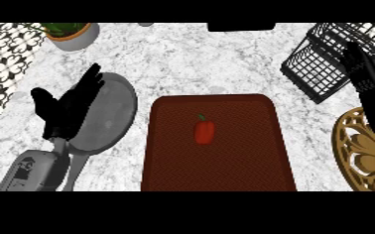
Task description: Pick the bell pepper from the tray and place it in the tiered basket
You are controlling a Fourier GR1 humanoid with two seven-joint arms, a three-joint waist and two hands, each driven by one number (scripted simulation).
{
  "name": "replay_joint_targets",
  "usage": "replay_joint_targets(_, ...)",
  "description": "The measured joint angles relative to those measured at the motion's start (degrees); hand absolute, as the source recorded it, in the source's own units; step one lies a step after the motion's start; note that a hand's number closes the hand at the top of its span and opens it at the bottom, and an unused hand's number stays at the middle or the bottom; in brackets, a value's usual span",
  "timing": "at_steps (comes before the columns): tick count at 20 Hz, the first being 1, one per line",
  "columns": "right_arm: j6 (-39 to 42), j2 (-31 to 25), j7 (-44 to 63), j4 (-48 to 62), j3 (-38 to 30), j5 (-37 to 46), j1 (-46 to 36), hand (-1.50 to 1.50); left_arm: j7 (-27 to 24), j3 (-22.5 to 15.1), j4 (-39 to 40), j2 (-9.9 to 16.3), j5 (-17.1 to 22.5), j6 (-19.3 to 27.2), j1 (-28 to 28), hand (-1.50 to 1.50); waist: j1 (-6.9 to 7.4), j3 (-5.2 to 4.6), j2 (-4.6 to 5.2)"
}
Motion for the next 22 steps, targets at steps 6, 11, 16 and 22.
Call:
replay_joint_targets(6,3.2,10.3,-5.9,3.1,-1.2,-11.5,-3.8,1.50,-3.9,-1.4,-2.9,-1.7,-5.8,5.3,-1.5,0.00,2.18,-1.10,0.99)
replay_joint_targets(11,3.7,19.7,-6.2,9.4,-1.7,-19.5,-4.1,-1.50,-5.5,-3.5,-5.2,-4.5,-8.4,8.6,-0.8,0.00,2.80,-1.02,1.27)
replay_joint_targets(16,21.0,20.4,-8.4,14.3,-0.3,-28.2,-2.5,-1.50,-7.4,-5.1,-5.2,-7.0,-11.4,12.0,0.8,0.00,2.15,-1.39,1.39)
replay_joint_targets(22,30.1,10.7,-9.5,10.9,-0.6,-23.3,-1.3,-1.50,-7.4,-5.6,-6.4,-8.0,-13.4,13.8,2.8,0.00,0.94,-1.68,0.98)
